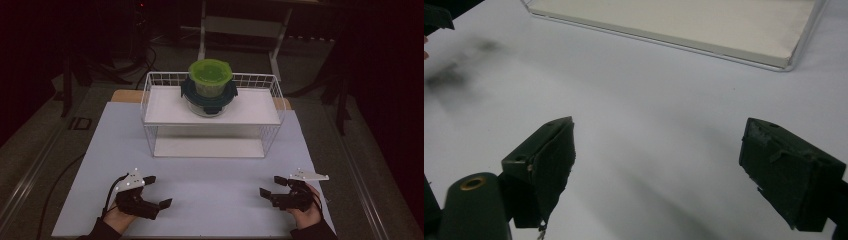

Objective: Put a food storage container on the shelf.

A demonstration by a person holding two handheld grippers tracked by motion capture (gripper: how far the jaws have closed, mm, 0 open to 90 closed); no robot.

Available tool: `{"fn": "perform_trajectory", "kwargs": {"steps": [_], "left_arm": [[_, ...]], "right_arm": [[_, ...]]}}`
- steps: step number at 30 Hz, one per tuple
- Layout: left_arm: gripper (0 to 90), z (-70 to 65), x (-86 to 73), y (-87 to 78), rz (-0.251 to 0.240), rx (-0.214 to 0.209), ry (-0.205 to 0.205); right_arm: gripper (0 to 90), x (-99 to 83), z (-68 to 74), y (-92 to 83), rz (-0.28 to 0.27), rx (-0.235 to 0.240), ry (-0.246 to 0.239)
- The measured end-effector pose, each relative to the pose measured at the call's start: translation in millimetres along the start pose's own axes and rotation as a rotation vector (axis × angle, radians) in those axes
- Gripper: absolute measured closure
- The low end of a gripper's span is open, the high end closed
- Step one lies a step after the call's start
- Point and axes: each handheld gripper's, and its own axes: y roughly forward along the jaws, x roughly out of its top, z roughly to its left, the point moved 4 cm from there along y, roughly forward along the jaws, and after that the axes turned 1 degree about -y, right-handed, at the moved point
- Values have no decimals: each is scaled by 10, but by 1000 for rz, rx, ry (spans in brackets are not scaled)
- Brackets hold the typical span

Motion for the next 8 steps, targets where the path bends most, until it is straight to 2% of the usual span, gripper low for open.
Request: {"fn": "perform_trajectory", "kwargs": {"steps": [8], "left_arm": [[0, 26, 5, -33, -28, 15, -7]], "right_arm": [[147, -20, 7, 30, 3, 25, 1]]}}
